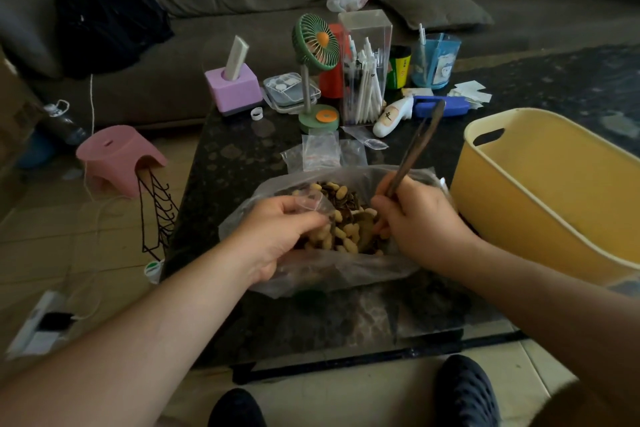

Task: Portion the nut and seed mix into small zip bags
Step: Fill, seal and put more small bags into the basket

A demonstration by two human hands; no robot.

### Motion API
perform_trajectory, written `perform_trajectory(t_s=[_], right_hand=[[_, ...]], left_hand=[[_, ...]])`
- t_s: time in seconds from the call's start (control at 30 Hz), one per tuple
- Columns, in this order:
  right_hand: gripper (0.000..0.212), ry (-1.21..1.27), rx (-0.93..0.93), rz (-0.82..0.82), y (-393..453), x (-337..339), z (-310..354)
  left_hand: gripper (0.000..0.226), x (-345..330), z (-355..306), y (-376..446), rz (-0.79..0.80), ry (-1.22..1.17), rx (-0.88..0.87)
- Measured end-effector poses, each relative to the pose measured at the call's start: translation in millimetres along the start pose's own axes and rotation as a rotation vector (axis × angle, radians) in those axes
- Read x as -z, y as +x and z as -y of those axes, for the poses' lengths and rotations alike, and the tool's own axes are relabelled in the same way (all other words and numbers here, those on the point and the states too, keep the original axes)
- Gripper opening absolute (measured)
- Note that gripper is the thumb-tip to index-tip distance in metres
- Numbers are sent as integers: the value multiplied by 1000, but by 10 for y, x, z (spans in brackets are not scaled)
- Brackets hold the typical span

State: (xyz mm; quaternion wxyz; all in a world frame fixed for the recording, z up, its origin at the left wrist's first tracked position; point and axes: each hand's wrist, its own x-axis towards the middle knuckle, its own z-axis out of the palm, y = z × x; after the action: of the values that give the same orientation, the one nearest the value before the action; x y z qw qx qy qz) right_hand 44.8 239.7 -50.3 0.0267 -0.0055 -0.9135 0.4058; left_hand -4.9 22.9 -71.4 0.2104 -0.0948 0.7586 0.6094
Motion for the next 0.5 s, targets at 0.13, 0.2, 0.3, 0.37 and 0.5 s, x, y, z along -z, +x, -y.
perform_trajectory(t_s=[0.13, 0.2, 0.3, 0.37, 0.5], right_hand=[[13, 90, -30, 4, -34, -107, 34], [11, 120, -76, 7, -13, -97, 37], [9, 198, -178, 15, 21, -45, 55], [9, 235, -205, 7, 33, 16, 84], [7, 279, -184, -46, 39, 164, 160]], left_hand=[[25, -93, -34, -59, 106, -125, 24], [21, -94, -61, -79, 150, -168, 28], [13, -27, -123, -98, 186, -191, 33], [14, 34, -155, -100, 132, -90, -8], [21, 127, -146, -66, 54, 17, -139]])
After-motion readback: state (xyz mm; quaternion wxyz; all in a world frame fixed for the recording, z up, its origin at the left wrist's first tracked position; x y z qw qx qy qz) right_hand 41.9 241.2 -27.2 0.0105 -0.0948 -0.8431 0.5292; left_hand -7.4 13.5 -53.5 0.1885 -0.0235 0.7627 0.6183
